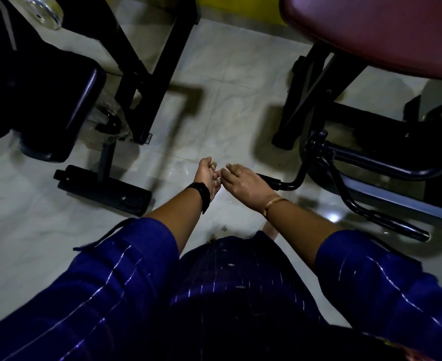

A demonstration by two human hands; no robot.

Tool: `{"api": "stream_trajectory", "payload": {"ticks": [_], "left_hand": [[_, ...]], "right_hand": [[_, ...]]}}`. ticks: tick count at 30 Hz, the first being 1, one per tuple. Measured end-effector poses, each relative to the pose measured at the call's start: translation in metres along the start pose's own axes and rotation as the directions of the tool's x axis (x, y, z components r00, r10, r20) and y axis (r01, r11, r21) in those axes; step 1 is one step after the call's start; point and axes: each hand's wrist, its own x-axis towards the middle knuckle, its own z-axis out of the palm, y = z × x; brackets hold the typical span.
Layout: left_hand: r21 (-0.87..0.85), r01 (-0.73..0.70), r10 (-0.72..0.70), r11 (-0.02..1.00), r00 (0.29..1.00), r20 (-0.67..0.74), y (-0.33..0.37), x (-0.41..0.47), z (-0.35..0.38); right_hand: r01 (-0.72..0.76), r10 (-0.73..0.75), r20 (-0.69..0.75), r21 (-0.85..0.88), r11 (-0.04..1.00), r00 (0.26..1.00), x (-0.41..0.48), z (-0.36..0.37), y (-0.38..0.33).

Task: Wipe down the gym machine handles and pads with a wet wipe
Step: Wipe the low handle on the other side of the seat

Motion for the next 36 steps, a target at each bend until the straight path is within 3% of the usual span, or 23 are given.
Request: {"api": "stream_trajectory", "payload": {"ticks": [3, 6, 11, 14, 17, 21, 23, 28, 31, 33, 34, 35, 36], "left_hand": [[0.007, -0.001, 0.001, 1.0, 1.0, -0.008, -0.001, -0.003, 0.001], [0.022, -0.009, 0.01, 1.0, 1.0, -0.028, 0.0, -0.005, 0.004], [0.044, 0.001, 0.0, 0.999, 0.999, -0.036, 0.005, -0.003, 0.007], [0.037, 0.018, -0.018, 0.999, 1.0, -0.008, 0.005, -0.007, 0.01], [0.0, 0.011, -0.011, 1.0, 1.0, 0.007, 0.005, -0.006, 0.012], [-0.05, 0.026, -0.024, 0.998, 0.999, 0.03, 0.004, -0.006, 0.01], [-0.041, 0.015, -0.014, 0.999, 1.0, 0.021, 0.001, -0.006, 0.01], [-0.038, -0.031, 0.028, 0.999, 0.996, -0.079, 0.002, -0.008, 0.013], [0.066, -0.068, 0.073, 0.995, 0.995, -0.066, 0.001, -0.01, 0.015], [0.364, -0.128, 0.143, 0.923, 0.99, -0.016, -0.005, -0.011, 0.014], [0.545, -0.166, 0.18, 0.822, 0.983, 0.029, -0.008, -0.013, 0.011], [0.712, -0.21, 0.209, 0.67, 0.974, 0.09, -0.009, -0.015, 0.007], [0.852, -0.264, 0.22, 0.453, 0.959, 0.18, -0.01, -0.013, 0.003]], "right_hand": [[-0.01, 0.011, 0.138, -0.01, 1.0, 0.99, 0.011, -0.008, 0.003], [-0.187, 0.13, 0.325, 0.149, 0.971, 0.937, 0.023, -0.019, 0.001], [-0.423, 0.348, 0.291, 0.255, 0.87, 0.891, 0.017, -0.022, 0.005], [-0.379, 0.372, 0.071, 0.187, 0.906, 0.925, -0.008, -0.01, -0.001], [-0.215, 0.218, -0.019, 0.107, 0.971, 0.976, -0.014, -0.001, -0.003], [-0.049, 0.046, 0.1, 0.031, 0.998, 0.994, 0.0, -0.006, 0.002], [-0.04, 0.026, 0.191, 0.068, 0.997, 0.981, 0.007, -0.012, 0.002], [-0.374, 0.276, 0.331, 0.283, 0.883, 0.902, 0.027, -0.023, -0.001], [-0.467, 0.341, 0.364, 0.353, 0.811, 0.867, 0.033, -0.024, 0.002], [-0.528, 0.371, 0.425, 0.35, 0.774, 0.826, 0.033, -0.023, 0.009], [-0.559, 0.383, 0.464, 0.337, 0.758, 0.799, 0.031, -0.022, 0.013], [-0.591, 0.392, 0.506, 0.326, 0.737, 0.768, 0.028, -0.02, 0.019], [-0.627, 0.399, 0.548, 0.327, 0.707, 0.735, 0.022, -0.018, 0.025]]}}
